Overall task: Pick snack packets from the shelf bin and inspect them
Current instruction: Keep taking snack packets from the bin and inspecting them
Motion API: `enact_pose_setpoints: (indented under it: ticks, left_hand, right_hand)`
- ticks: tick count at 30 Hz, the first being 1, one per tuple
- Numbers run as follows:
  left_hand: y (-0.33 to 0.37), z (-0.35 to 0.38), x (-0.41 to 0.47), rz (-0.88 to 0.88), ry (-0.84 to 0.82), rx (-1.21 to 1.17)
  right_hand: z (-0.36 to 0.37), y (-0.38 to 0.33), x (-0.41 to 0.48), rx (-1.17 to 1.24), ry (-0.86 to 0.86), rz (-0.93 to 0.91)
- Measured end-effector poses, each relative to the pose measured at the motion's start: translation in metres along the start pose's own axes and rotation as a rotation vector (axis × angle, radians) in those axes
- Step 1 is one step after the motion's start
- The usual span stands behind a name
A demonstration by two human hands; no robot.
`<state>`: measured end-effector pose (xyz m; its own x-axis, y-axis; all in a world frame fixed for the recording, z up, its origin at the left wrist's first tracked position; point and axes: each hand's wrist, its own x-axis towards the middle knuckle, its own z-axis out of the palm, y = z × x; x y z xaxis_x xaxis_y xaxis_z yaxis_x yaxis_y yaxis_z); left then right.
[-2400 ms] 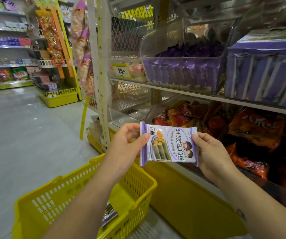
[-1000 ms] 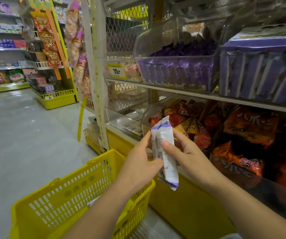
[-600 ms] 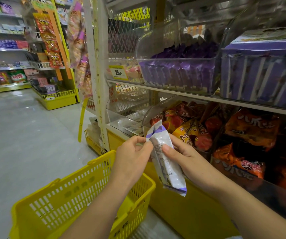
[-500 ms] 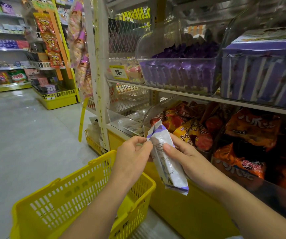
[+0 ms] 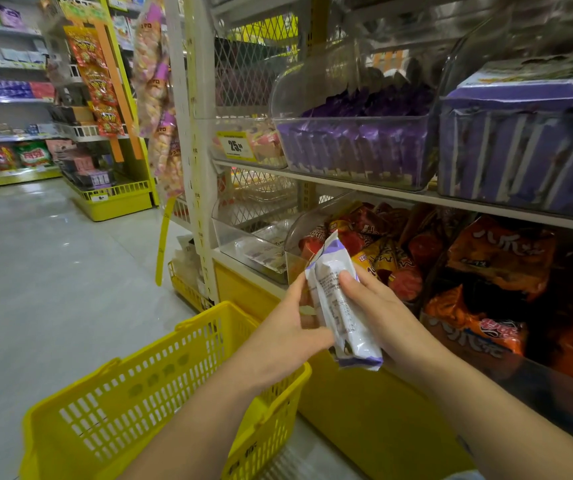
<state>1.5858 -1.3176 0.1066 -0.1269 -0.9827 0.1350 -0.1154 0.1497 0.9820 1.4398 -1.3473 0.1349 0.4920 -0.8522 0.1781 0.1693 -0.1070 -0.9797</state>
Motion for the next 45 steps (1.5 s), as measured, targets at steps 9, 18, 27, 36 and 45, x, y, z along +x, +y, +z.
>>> enact_pose_setpoints:
  ticks: [9,18,27,36,45]
  left_hand:
    - [0.031,0.014,-0.014,-0.012,-0.048,-0.243]
    - [0.107,0.039,-0.015,0.086,0.086,-0.332]
    - [0.198,0.057,0.013,0.156,0.070,-0.388]
    - [0.241,0.070,0.072,0.543,0.159,0.542]
    - [0.240,0.075,0.124,0.685,-0.132,1.259]
  right_hand:
    - [0.010,-0.020,-0.007,-0.143,0.320,-0.044]
    - [-0.001,-0.079,-0.041,-0.422,0.243,-0.265]
    - [-0.037,-0.192,-0.077,-1.067,0.161,-0.502]
    - [-0.102,-0.263,-0.053,-1.260,0.421,-0.577]
    - [-0.151,-0.321,0.012,-1.629,0.370,-0.225]
